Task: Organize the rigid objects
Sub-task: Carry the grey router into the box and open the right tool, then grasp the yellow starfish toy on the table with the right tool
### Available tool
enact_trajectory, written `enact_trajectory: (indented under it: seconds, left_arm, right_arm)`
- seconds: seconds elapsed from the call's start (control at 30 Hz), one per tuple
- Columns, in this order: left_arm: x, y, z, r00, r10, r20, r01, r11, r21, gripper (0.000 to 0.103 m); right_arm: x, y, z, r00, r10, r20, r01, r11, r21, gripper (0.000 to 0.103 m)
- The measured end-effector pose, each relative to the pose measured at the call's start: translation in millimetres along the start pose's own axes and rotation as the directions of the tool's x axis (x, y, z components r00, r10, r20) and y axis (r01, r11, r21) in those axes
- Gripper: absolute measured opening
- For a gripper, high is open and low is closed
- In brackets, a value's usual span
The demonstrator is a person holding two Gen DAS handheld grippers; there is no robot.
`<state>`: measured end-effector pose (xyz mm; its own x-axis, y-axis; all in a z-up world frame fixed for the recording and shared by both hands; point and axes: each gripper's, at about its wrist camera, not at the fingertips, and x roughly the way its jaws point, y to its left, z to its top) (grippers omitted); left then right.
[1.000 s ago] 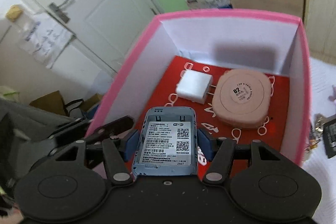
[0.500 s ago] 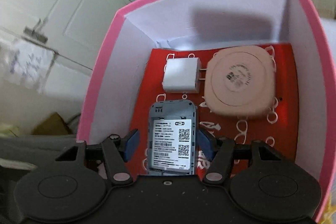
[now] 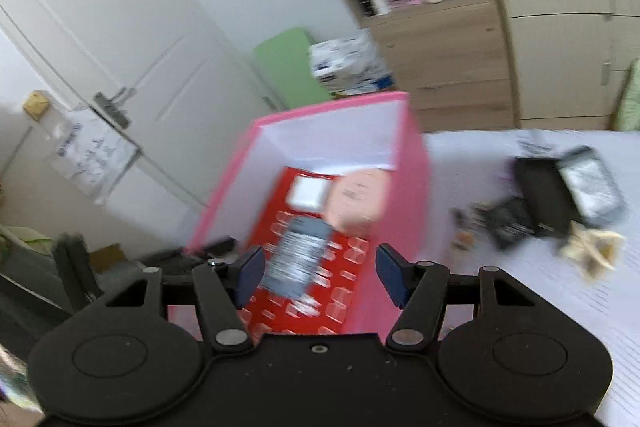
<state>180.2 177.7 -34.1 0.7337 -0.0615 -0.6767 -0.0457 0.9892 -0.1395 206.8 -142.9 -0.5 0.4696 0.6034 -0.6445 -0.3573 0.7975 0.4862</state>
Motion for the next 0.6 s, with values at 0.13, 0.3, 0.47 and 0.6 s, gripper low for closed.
enact_trajectory:
  seconds: [0.13, 0.3, 0.47, 0.6]
  left_arm:
    - [-0.2, -0.3, -0.7, 1.000, 0.004, 0.000, -0.004, 1.000, 0.007, 0.013]
    - [0.3, -1.0, -0.7, 1.000, 0.000, 0.001, 0.000, 1.000, 0.006, 0.013]
    - [0.2, -1.6, -0.7, 1.000, 0.003, -0.002, -0.003, 1.000, 0.011, 0.013]
    - [1.2, -4.6, 2.6, 0.999, 0.022, -0.025, -0.022, 1.000, 0.021, 0.013]
  right_arm:
    - [-8.4, -21.3, -16.2, 0.997, -0.079, -0.008, 0.079, 0.997, -0.003, 0.067]
    - [-8.4, -46.1, -43.0, 0.990, -0.142, -0.006, 0.142, 0.988, -0.060, 0.067]
    - [3.8, -54.8, -68.9, 0.982, -0.191, 0.002, 0.189, 0.967, -0.171, 0.067]
    - [17.7, -56.9, -85.0, 0.972, -0.234, -0.002, 0.226, 0.940, -0.256, 0.066]
